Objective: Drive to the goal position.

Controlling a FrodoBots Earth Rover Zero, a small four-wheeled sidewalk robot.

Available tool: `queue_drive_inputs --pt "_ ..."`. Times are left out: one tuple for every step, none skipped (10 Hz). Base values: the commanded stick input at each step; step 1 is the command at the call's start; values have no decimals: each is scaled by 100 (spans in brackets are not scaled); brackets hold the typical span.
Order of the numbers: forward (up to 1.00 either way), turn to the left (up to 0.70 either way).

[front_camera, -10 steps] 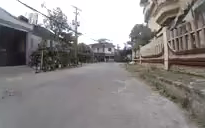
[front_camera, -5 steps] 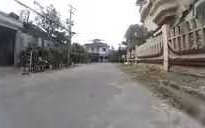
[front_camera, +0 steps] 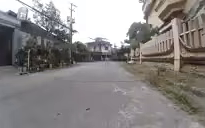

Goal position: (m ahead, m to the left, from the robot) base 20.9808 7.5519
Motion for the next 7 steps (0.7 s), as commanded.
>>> queue_drive_inputs --pt "100 3" --pt "100 3" --pt "100 3" --pt "100 -4" --pt "100 -31" --pt "100 -37" --pt "100 -37"
